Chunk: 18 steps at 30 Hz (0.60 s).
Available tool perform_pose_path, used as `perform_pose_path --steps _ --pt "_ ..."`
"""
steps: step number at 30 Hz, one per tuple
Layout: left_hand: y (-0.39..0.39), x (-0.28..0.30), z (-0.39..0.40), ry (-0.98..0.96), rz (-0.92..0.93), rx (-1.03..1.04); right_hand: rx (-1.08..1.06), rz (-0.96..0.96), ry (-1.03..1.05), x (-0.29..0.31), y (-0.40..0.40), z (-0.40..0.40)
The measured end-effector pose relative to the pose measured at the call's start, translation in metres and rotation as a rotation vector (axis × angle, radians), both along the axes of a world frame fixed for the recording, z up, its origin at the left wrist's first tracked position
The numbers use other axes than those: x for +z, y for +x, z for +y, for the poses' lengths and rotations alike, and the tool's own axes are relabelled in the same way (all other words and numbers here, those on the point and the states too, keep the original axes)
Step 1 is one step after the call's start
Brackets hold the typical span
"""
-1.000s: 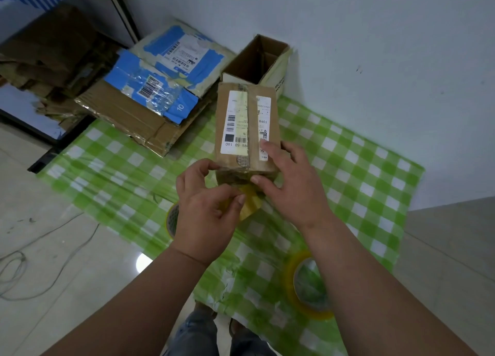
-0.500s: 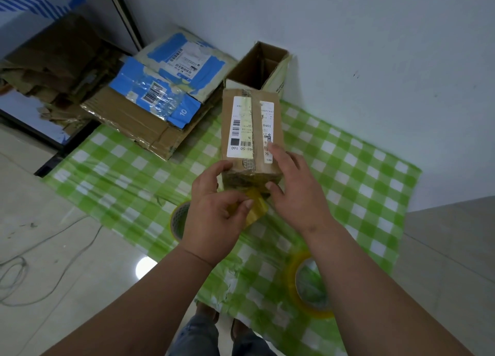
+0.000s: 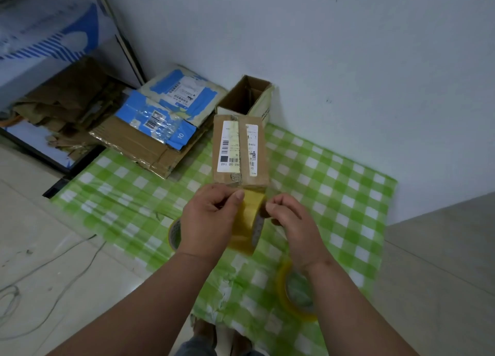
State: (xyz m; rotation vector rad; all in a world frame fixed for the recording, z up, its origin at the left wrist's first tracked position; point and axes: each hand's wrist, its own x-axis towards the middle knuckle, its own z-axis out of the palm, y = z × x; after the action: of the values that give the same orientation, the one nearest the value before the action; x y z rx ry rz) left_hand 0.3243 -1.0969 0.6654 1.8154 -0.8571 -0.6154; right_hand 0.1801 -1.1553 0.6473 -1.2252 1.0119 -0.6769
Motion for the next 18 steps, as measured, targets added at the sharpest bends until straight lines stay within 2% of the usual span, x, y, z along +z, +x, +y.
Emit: perform_pose_path --steps 3,6,7,11,13,18 --pt "-0.002 0.009 -0.001 0.033 -0.008 0.074 0.173 -0.018 0.094 0.009 0.0 0.01" --pt "-0.005 0.018 -0.003 0.054 0.027 0.123 0.345 0.212 0.033 0.012 0.002 0.019" --pt "-0.005 0.021 -0.004 0.044 0.052 0.139 0.359 0.225 0.019 0.013 0.001 0.02" --pt "-0.006 0.031 -0.003 -0.009 0.371 0.28 0.33 0.119 0.009 0.029 -0.009 0.013" --pt "-0.007 0.035 -0.001 0.013 0.491 0.333 0.349 0.15 -0.066 0.04 -0.013 0.008" --pt "-0.008 0.043 -0.002 -0.07 0.801 0.433 0.396 0.277 -0.217 0.048 -0.022 -0.008"
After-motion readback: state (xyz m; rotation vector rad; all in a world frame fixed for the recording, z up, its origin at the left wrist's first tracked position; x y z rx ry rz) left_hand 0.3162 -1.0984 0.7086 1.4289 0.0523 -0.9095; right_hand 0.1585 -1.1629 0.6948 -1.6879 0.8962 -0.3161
